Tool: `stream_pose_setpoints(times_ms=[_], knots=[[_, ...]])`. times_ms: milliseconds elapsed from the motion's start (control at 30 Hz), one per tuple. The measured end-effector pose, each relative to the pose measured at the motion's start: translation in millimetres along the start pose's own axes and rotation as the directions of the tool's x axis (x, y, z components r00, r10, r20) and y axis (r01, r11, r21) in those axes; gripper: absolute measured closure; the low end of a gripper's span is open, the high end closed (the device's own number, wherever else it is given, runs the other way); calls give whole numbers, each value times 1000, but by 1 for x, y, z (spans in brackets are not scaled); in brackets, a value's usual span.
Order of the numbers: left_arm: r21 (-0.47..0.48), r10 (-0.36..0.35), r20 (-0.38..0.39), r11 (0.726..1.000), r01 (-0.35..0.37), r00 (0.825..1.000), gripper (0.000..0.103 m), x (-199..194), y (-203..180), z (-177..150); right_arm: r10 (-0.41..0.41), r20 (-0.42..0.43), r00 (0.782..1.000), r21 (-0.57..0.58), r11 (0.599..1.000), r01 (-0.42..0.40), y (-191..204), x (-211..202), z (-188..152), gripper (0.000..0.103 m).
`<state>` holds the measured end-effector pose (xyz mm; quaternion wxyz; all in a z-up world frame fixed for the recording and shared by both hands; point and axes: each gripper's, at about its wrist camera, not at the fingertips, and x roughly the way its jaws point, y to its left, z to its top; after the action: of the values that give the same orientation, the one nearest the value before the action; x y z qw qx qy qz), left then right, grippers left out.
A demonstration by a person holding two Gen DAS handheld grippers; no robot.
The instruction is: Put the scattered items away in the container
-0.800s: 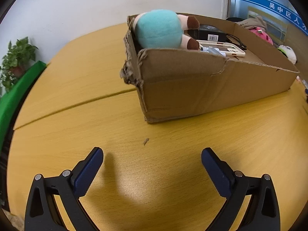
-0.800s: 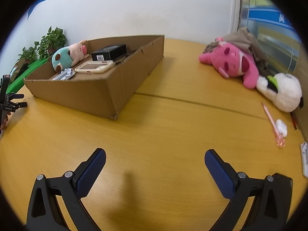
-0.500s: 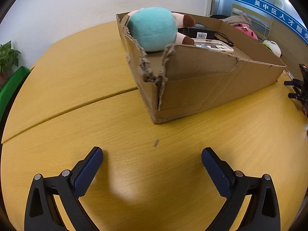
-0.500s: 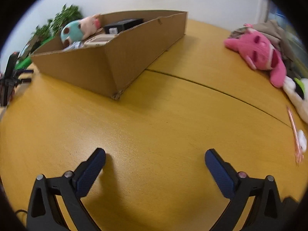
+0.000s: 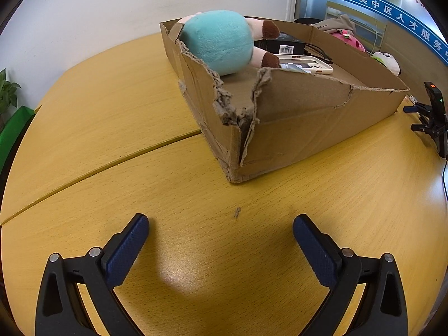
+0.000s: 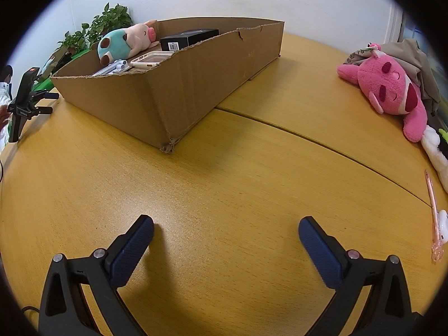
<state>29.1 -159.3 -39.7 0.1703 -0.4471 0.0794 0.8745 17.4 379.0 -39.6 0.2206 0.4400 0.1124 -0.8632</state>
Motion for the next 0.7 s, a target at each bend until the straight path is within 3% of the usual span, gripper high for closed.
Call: stream_pose_setpoints(times_ms=[700], knots=[[0, -1, 2, 1000, 1, 1000, 0, 0, 0, -1, 1, 0, 1000, -1, 1000, -1, 0, 0, 0, 0]])
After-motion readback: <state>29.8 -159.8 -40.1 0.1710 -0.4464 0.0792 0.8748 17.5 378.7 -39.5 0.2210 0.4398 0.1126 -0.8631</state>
